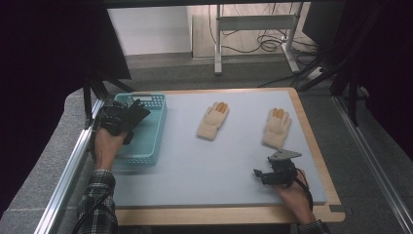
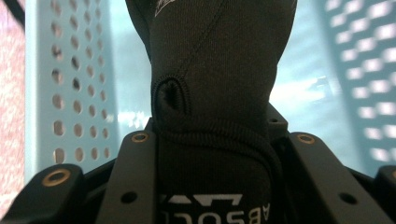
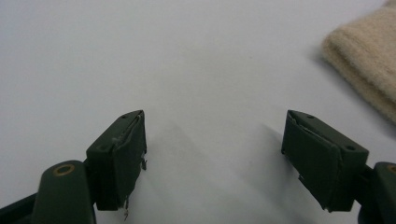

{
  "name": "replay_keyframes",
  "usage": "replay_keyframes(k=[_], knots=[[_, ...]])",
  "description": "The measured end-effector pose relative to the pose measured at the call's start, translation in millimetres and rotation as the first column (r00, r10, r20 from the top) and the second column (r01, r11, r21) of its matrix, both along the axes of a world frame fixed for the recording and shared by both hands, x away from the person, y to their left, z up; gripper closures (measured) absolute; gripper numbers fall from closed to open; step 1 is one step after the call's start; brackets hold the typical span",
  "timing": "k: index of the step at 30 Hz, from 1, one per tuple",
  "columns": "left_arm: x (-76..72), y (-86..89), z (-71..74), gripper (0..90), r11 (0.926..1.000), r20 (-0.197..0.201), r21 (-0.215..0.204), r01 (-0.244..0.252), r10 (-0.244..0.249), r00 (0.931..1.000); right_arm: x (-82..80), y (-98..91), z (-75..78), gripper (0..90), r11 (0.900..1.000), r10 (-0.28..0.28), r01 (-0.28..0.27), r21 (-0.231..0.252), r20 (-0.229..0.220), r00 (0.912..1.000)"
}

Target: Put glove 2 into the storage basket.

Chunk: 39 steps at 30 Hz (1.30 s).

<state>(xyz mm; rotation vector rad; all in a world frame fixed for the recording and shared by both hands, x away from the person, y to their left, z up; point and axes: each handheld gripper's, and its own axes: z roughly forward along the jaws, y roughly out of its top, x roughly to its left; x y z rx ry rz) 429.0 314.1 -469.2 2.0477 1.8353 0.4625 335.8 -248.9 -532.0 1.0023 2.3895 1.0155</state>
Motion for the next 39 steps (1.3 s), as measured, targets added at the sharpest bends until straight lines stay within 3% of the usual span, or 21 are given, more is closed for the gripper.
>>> replay_keyframes(k=[3, 4, 10, 14, 16, 17, 18, 19, 24, 30, 33, 36, 38, 39], knots=[[4.8, 4.4, -7.0, 61.0, 0.9996, -0.022, 0.011, -0.025, 0.026, 0.9994, 0.0, 0.0, 0.0, 21.4, 1.0, 0.0, 0.0, 0.0, 0.0, 1.0], [9.3, 7.6, -12.1, 60.8, 0.9985, -0.048, 0.034, -0.042, 0.043, 0.9979, 0.0, 0.0, 0.0, 21.4, 1.0, 0.0, 0.0, 0.0, 0.0, 1.0], [19.2, 13.5, -25.1, 58.8, 0.991, -0.101, 0.105, -0.083, 0.093, 0.9905, 0.0, 0.0, 0.0, 21.4, 1.0, 0.0, 0.0, 0.0, 0.0, 1.0], [20.9, 17.1, -29.1, 55.7, 0.9902, -0.106, 0.106, -0.091, 0.103, 0.989, 0.0, -0.1, 0.0, 21.4, 1.0, 0.0, 0.0, 0.0, 0.0, 1.0], [21.3, 15.5, -29.2, 47.3, 0.9898, -0.114, 0.122, -0.074, 0.088, 0.9895, 0.0, -0.1, 0.0, 21.4, 1.0, 0.0, 0.0, 0.0, 0.0, 1.0], [21.2, 13.9, -29.7, 40.2, 0.9881, -0.11, 0.142, -0.059, 0.075, 0.9911, 0.0, -0.1, 0.0, 21.4, 1.0, 0.0, 0.0, 0.0, 0.0, 1.0], [21.1, 12.3, -29.9, 27.4, 0.9885, -0.116, 0.148, -0.031, 0.049, 0.992, 0.0, -0.1, 0.0, 21.4, 1.0, 0.0, 0.0, 0.0, 0.001, 1.0], [21.1, 12.3, -29.9, 22.7, 0.9885, -0.116, 0.148, -0.031, 0.049, 0.992, 0.0, -0.1, 0.0, 21.4, 1.0, 0.0, 0.0, 0.0, 0.001, 1.0], [18.0, 9.5, -28.3, 8.4, 0.992, -0.137, 0.125, 0.019, -0.001, 0.9906, 0.0, 0.0, 0.0, 21.4, 1.0, 0.0, 0.0, 0.0, 0.0, 1.0], [12.2, 11.2, -21.3, 1.7, 0.9963, -0.112, 0.082, 0.027, -0.017, 0.9936, 0.0, 0.0, 0.0, 21.4, 1.0, 0.0, 0.0, 0.0, 0.001, 1.0], [7.0, 16.2, -13.4, 1.2, 0.9995, -0.073, 0.017, 0.027, -0.026, 0.997, 0.0, 0.0, 0.0, 21.4, 1.0, 0.0, 0.0, 0.0, 0.0, 1.0], [1.2, 19.7, -6.0, 1.3, 0.9981, -0.027, -0.046, 0.042, -0.044, 0.9987, 0.0, 0.0, 0.0, 21.4, 1.0, 0.0, 0.0, 0.0, 0.0, 1.0], [-5.2, 19.4, -0.9, 1.4, 0.9946, 0.019, -0.069, 0.078, -0.077, 0.9969, -0.1, 0.0, 0.0, 21.4, 1.0, 0.0, 0.0, 0.0, 0.0, 1.0], [-5.2, 19.4, -0.9, 1.4, 0.9946, 0.019, -0.069, 0.078, -0.077, 0.9969, -0.1, 0.0, 0.0, 21.4, 1.0, 0.0, 0.0, 0.0, 0.0, 1.0]])
